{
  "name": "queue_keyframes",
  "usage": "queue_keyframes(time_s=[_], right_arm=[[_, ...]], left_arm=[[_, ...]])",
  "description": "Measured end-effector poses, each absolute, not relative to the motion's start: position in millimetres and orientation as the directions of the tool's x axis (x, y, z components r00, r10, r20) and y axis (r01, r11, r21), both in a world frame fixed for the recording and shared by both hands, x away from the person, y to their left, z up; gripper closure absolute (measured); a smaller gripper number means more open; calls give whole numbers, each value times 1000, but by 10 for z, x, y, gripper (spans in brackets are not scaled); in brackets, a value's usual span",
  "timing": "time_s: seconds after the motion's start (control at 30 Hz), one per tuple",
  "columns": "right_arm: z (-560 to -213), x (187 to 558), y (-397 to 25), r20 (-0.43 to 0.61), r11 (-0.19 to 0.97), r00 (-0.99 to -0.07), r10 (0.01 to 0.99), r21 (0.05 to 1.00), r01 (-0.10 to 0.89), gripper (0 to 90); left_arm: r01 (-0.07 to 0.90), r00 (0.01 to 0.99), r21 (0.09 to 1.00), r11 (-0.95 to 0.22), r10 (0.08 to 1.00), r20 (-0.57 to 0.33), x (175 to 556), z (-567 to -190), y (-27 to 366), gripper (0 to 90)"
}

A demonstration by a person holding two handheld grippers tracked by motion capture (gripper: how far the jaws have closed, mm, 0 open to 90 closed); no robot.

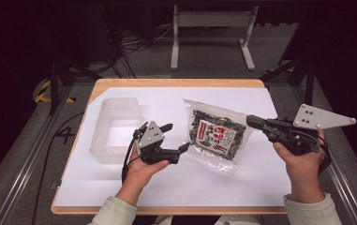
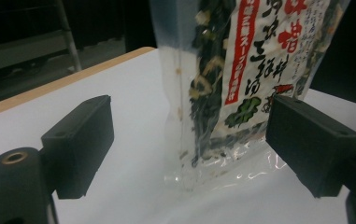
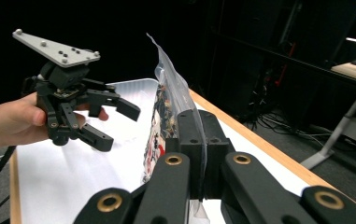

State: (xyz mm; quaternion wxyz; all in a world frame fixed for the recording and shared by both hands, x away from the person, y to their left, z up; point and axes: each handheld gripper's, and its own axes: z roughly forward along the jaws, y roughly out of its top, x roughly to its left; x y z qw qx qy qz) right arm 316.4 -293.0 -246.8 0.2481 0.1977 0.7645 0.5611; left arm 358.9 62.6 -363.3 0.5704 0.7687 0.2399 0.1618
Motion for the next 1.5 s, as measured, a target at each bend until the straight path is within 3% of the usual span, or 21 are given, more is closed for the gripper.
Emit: queue_keyframes(time_s=[0.4, 0.67, 0.87, 0.93, 1.13, 1.5], right_arm=[[-2452, 3067, -2816, -168, 300, -837, 521, 954, -5, 900], [-2458, 3044, -2769, -161, 275, -855, 492, 961, -23, 900], [-2494, 3073, -2773, -146, 249, -862, 485, 968, -23, 900], [-2502, 3080, -2776, -143, 246, -862, 486, 969, -22, 900], [-2532, 3076, -2804, -133, 230, -860, 493, 973, -18, 900], [-2566, 3079, -2870, -139, 224, -831, 539, 974, -17, 900]], left_arm=[[168, 880, 959, -227, 473, -42, 3571, -3590, 546, 120], [132, 901, 970, -204, 433, -32, 3539, -3556, 499, 238], [122, 898, 971, -207, 439, -20, 3553, -3553, 495, 229], [161, 913, 961, -225, 403, -59, 3595, -3563, 476, 231], [139, 906, 971, -194, 420, -46, 3585, -3578, 463, 332], [121, 946, 983, -137, 316, -72, 3618, -3646, 481, 598]])
